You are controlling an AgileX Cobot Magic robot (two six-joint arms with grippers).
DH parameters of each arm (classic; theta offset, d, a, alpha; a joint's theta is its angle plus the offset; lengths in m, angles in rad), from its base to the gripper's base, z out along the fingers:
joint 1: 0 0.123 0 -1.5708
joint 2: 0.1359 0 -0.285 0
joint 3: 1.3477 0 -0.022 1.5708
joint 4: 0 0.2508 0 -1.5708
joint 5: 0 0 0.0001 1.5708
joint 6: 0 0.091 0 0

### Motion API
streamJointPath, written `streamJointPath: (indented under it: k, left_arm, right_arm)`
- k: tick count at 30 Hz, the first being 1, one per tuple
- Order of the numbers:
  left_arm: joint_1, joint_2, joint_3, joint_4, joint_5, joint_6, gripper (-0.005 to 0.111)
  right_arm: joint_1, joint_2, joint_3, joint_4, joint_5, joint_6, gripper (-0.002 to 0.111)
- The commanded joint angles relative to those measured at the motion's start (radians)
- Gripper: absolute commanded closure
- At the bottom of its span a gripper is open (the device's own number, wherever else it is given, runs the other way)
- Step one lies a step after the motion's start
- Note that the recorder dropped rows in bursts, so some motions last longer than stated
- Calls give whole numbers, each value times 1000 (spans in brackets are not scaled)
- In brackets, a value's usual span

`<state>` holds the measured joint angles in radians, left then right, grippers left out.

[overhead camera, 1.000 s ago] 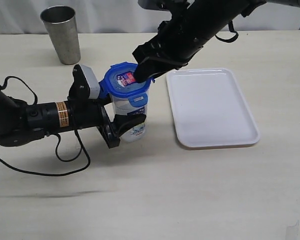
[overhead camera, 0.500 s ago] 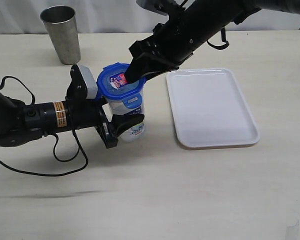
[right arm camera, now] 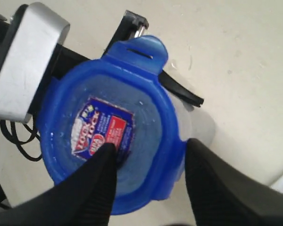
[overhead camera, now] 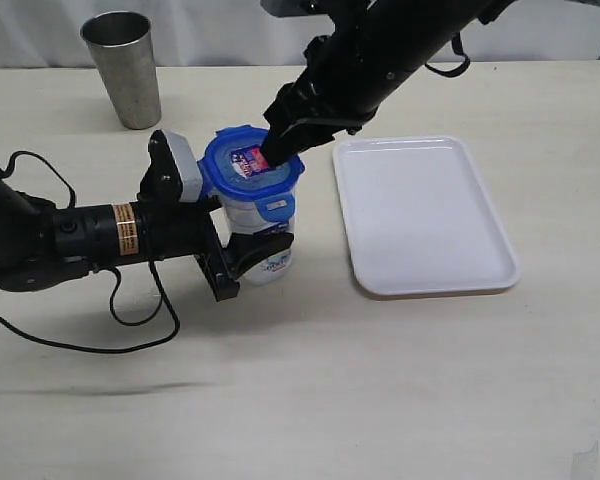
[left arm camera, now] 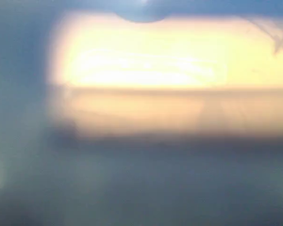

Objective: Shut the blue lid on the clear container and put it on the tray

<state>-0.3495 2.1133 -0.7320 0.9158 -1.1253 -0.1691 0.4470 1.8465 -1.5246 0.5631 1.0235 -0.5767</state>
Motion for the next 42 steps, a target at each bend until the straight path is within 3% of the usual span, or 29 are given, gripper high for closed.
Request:
streamJointPath:
  k: [1, 6, 9, 15, 19, 26, 42]
  left_arm:
    - [-9, 1, -3, 10, 35, -14, 107]
    - [-9, 1, -3, 10, 34, -15, 107]
    - [-9, 1, -3, 7, 34, -15, 107]
    - [-9, 1, -3, 6, 35, -15, 107]
    - [-9, 1, -3, 11, 35, -17, 107]
    - [-9, 1, -3, 11, 35, -17, 107]
    - [-9, 1, -3, 32, 21, -18, 107]
  right_arm:
    - [7, -66, 2, -15, -21, -50, 53]
    - [9, -129, 2, -15, 5, -160, 50]
    - [40, -169, 4, -57, 86, -289, 61]
    - [315, -224, 162, -580, -128, -176, 63]
    - [381, -224, 248, -813, -244, -49, 65]
    - [393, -221, 304, -819, -339, -37, 69]
    - [393, -63, 316, -857, -345, -66, 69]
